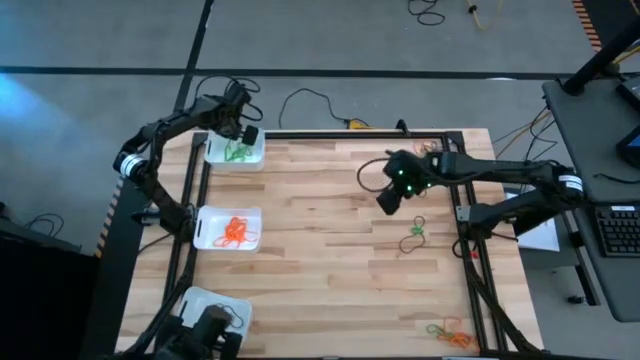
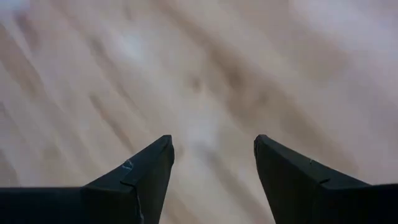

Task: Sort rubber bands into baskets
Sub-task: Put the green rubber band into the top white bin

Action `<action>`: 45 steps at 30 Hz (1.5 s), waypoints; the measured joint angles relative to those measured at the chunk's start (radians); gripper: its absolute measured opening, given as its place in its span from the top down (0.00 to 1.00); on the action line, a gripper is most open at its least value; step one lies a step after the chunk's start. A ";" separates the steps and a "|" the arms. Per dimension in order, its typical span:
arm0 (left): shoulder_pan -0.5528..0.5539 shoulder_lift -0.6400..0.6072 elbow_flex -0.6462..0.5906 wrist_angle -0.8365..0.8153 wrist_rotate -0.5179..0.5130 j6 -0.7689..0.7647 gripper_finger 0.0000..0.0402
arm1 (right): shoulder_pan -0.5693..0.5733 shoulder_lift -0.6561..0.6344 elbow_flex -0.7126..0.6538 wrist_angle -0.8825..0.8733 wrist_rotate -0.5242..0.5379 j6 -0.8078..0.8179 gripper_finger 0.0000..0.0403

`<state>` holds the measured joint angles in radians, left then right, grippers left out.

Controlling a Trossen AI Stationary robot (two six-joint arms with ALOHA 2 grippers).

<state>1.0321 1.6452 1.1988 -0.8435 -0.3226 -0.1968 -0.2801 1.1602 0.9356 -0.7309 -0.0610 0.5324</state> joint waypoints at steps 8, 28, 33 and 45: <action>0.005 0.070 0.000 0.036 0.012 -0.021 0.99 | 0.043 0.053 -0.004 -0.247 -0.048 0.071 0.46; 0.000 0.105 0.045 -0.113 0.119 0.049 0.66 | 0.122 0.053 -0.006 -0.251 -0.044 0.272 0.46; -0.020 0.016 0.016 -0.165 0.126 0.059 0.62 | 0.145 0.053 -0.046 -0.266 -0.036 0.357 0.46; -0.037 -0.164 -0.121 -0.038 0.179 0.058 0.61 | 0.167 0.053 -0.251 -0.178 -0.065 0.593 0.46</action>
<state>0.9952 1.4807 1.0775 -0.8815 -0.1437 -0.1392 -0.1131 1.2137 0.6843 -0.9087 -0.1257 1.1256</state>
